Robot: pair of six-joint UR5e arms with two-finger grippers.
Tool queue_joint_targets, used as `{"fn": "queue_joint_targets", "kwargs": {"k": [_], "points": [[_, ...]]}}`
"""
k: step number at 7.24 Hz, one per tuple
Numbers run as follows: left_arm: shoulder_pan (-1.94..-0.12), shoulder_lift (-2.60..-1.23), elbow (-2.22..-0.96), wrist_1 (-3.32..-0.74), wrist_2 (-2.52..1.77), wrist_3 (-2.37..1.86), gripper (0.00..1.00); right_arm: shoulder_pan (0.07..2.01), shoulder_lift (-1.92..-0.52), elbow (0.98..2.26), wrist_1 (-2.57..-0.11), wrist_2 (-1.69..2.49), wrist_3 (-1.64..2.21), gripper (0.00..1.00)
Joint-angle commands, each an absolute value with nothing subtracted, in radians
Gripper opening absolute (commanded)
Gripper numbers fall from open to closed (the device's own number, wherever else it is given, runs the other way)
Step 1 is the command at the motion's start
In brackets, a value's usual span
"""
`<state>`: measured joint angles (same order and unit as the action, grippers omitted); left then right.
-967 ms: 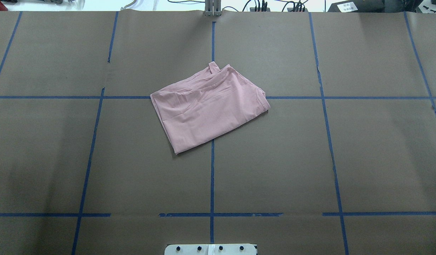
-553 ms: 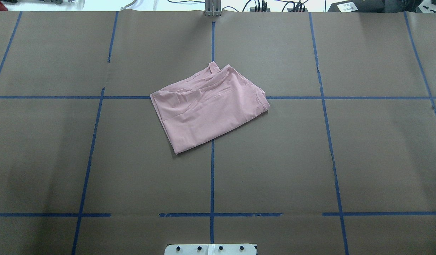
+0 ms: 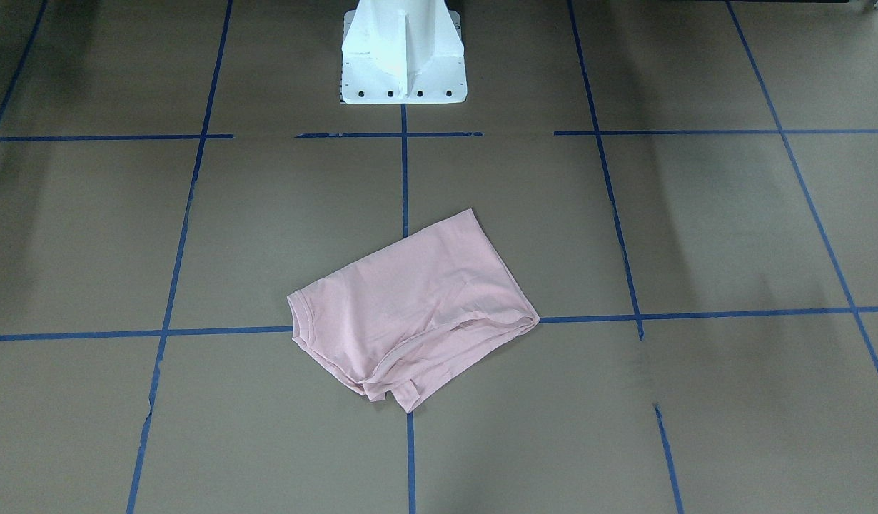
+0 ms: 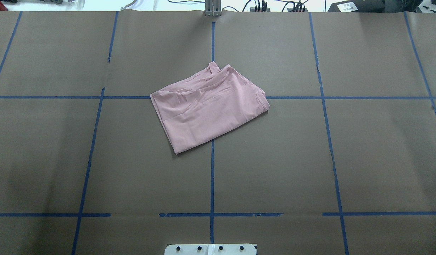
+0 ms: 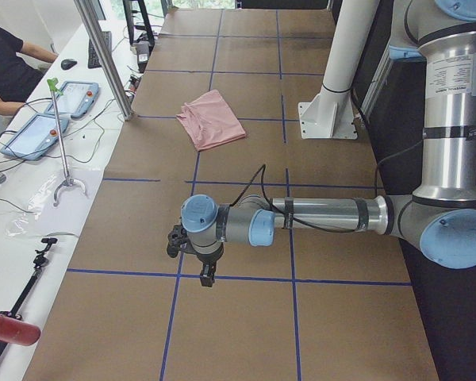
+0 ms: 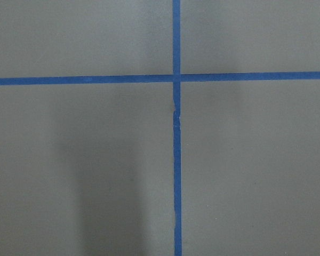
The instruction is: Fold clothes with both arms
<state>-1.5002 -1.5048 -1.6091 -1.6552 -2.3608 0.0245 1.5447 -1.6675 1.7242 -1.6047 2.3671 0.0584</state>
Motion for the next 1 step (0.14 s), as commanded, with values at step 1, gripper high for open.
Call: {"fn": "queue_joint_targets", "kwargs": {"k": [1], "points": [[-1.502, -1.505, -1.609, -1.655, -2.361, 0.025, 1.00, 1.545, -1.667, 1.724, -1.605, 2.367, 0.058, 1.00]]}}
